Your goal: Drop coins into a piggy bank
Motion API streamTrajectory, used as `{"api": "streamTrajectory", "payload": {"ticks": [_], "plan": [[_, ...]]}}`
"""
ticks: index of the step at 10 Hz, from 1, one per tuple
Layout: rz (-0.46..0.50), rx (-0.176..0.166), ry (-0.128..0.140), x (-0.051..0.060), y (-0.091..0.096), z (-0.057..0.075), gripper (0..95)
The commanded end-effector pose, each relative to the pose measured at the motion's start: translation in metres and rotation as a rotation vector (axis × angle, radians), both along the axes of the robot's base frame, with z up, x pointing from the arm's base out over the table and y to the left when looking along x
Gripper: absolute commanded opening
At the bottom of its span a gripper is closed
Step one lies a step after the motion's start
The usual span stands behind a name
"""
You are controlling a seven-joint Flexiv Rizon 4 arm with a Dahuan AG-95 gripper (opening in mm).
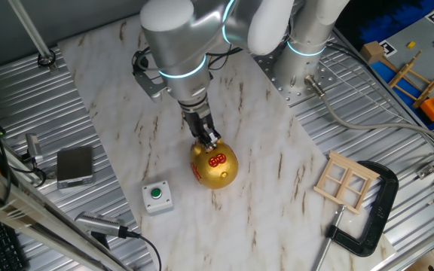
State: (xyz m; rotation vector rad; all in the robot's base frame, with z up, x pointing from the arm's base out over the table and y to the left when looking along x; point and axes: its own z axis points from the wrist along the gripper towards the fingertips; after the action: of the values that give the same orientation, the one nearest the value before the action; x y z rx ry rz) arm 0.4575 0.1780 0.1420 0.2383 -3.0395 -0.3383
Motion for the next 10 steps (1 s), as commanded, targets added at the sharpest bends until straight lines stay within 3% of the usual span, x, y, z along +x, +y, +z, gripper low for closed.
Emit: {"api": "streamTrajectory", "payload": {"ticks": [1,7,8,10], "plan": [[0.023,0.003,-0.012,0.007,-0.003,0.002,0.0],[0.115,0.014,-0.017,0.055,-0.027,0.005,0.0],[0.134,0.015,-0.021,0.061,-0.032,0.004,0.0],[0.138,0.015,-0.019,0.062,-0.034,0.005,0.0]]}}
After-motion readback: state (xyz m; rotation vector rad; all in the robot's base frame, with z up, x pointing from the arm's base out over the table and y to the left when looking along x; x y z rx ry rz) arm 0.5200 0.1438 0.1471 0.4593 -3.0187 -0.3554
